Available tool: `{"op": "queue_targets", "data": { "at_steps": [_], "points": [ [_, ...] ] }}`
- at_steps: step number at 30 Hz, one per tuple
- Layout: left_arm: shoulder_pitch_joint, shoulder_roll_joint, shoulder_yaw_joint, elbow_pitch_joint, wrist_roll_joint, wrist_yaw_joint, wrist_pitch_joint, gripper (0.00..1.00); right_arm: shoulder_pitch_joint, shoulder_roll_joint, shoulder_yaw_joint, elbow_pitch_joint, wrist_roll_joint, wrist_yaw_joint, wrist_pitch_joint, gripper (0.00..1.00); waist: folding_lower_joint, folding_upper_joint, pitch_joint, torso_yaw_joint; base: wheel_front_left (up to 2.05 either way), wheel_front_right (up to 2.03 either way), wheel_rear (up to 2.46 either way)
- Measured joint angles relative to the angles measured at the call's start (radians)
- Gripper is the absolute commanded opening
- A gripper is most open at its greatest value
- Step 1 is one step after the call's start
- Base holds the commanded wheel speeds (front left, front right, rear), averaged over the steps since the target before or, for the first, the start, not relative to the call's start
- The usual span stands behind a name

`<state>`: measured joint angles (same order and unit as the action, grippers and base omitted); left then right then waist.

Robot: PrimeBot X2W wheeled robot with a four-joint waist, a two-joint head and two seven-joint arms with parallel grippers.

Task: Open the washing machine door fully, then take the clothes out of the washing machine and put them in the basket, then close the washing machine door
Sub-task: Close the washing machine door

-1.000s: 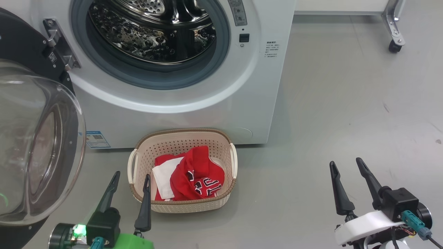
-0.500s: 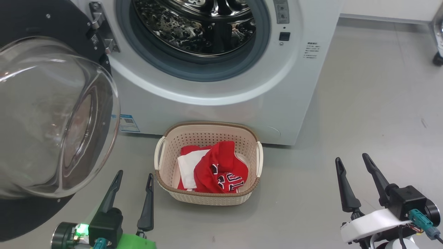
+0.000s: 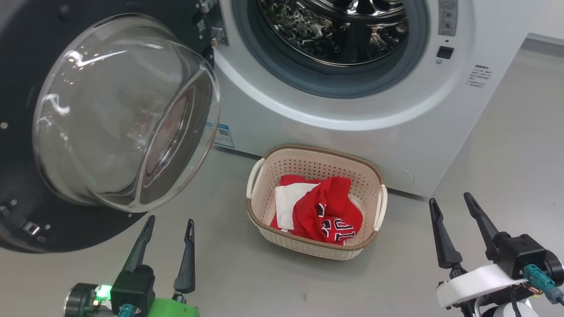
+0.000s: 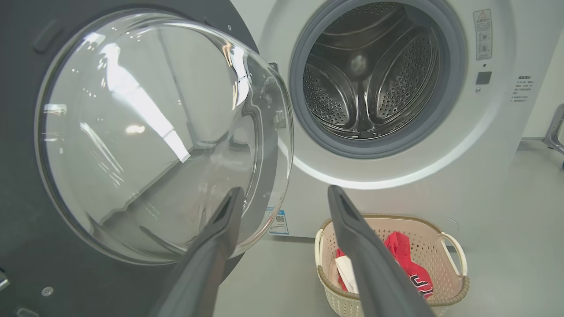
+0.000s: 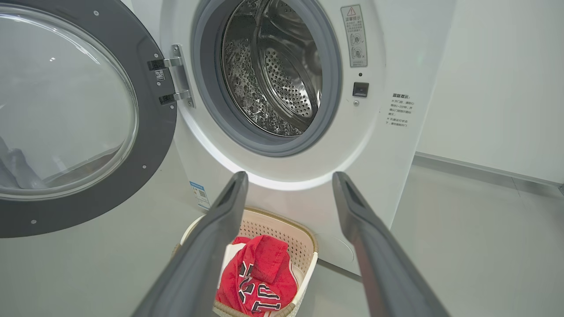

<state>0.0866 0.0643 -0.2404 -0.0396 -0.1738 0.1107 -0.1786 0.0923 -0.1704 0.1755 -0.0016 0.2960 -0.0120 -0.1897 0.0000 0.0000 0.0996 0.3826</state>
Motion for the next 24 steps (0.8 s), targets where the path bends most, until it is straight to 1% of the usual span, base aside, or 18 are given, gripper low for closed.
{"op": "queue_targets", "data": {
  "at_steps": [8,12,14,24],
  "points": [
    [0.002,-0.006,0.006,0.005,-0.001,0.000,-0.009,1.00,0.000,-0.001,0.005,-0.002,-0.001,0.000,0.010,1.00,0.0000,0.0000,0.002,0.102,0.00,0.00,0.00],
    [0.018,-0.007,0.032,0.003,-0.011,0.007,-0.017,1.00,0.000,0.000,0.032,-0.006,-0.010,0.004,0.023,1.00,0.0000,0.0000,0.001,0.143,0.00,0.00,0.00],
    [0.033,-0.007,0.046,0.003,-0.017,0.007,-0.018,1.00,0.000,0.005,0.043,-0.006,-0.010,0.010,0.028,1.00,0.0000,0.0000,0.002,0.156,0.00,0.00,0.00],
    [0.043,-0.010,0.059,-0.005,-0.018,0.007,-0.029,1.00,-0.001,0.004,0.052,-0.006,-0.016,0.011,0.036,1.00,0.0000,0.0000,0.009,0.166,0.00,0.00,0.00]
  ]
}}
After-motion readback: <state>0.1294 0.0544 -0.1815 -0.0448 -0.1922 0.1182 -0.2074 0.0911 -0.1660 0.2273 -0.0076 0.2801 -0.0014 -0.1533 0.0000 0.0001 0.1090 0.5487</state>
